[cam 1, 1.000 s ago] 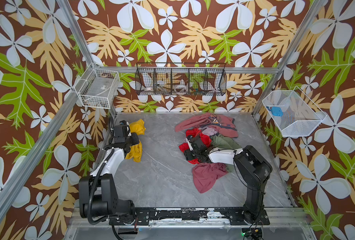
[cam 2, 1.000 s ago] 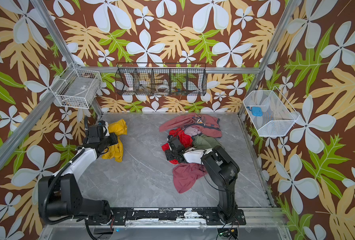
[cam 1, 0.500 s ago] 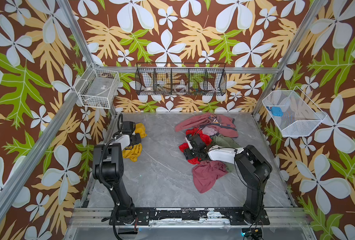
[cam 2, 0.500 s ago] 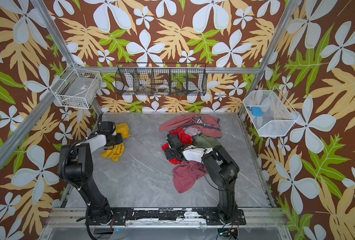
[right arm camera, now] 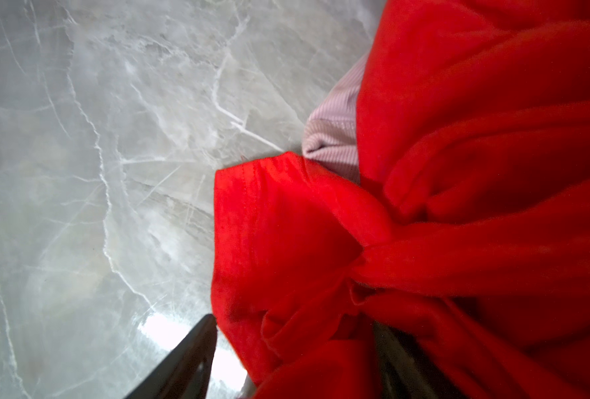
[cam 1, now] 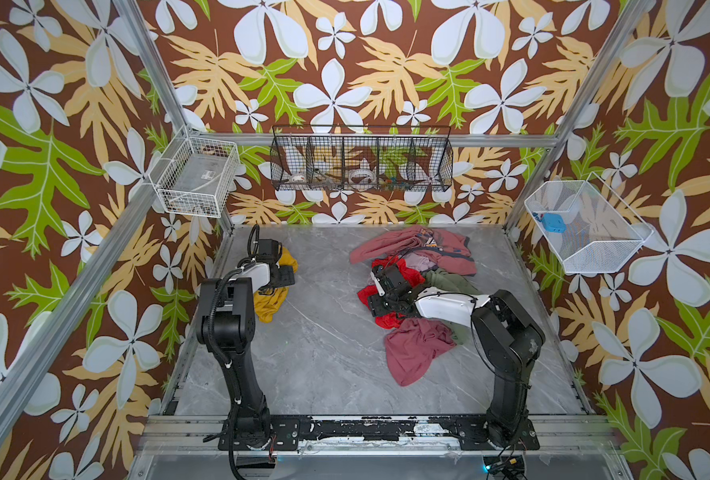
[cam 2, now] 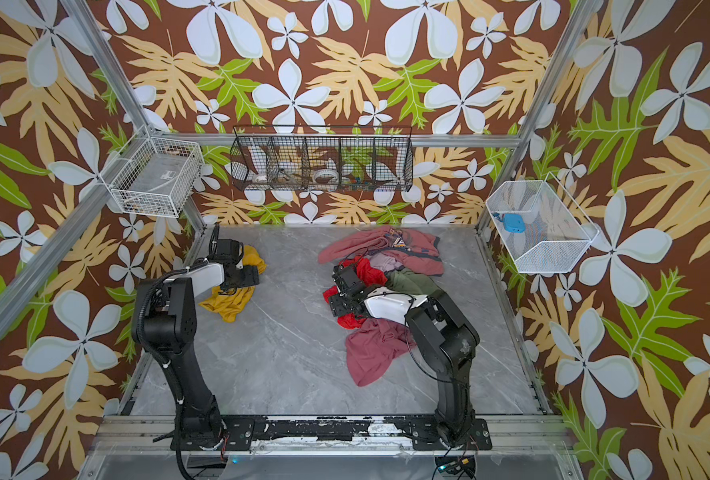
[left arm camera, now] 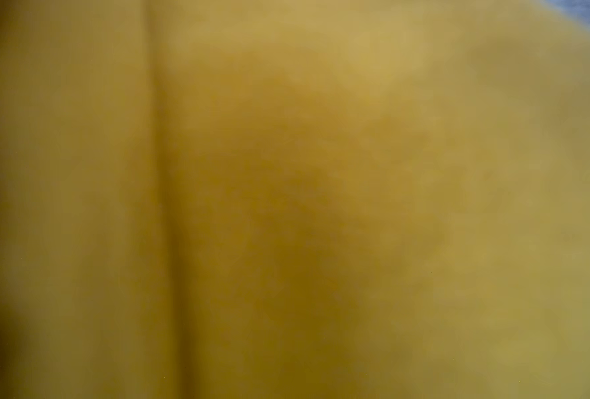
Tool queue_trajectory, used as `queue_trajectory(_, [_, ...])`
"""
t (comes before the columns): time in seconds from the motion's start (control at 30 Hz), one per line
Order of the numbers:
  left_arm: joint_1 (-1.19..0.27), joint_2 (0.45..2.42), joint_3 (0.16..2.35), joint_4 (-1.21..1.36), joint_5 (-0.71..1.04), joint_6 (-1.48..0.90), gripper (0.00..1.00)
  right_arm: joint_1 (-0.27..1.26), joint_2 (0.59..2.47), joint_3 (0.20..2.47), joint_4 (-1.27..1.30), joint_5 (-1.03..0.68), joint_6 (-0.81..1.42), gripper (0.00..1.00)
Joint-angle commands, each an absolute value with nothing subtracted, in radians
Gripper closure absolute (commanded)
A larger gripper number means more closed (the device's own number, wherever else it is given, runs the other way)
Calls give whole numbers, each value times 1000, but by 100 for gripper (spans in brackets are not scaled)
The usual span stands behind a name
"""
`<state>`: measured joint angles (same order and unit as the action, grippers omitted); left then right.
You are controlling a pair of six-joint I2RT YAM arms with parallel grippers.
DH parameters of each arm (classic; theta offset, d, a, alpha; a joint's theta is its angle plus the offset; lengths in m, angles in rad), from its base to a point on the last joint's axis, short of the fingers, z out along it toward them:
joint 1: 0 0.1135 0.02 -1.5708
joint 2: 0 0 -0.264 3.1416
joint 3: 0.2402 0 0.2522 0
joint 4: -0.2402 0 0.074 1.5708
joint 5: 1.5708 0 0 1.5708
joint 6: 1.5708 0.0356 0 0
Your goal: Pick out a specific cloth from the pile
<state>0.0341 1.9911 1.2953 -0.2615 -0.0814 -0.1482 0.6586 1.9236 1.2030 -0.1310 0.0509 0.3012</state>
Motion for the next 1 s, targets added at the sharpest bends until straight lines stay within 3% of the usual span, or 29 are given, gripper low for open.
queue_trajectory(0.0, [34, 1966, 1286, -260, -85, -133, 5, 657, 1903, 1213, -155, 95, 284, 27])
queue_trajectory(0.33, [-1, 1799, 1194, -184, -73, -181, 0, 656, 1816, 1240, -116, 87, 256, 18])
queue_trajectory(0.43, [-6, 1708, 1135, -140, -94, -200, 0, 657, 1781, 1241, -89, 65, 242, 9])
queue_trajectory(0.6, [-11, 1495, 989, -36, -117, -242, 0, 656, 1688, 1210, -37, 42, 201, 7])
queue_trajectory(0.8, [-33, 1213, 790, 51, -205, -289, 0, 646, 1463, 1061, 39, 149, 64, 5])
queue_trajectory(0.97, [-113, 1004, 611, 119, -355, -331, 0, 473, 1221, 803, 173, 137, 26, 5])
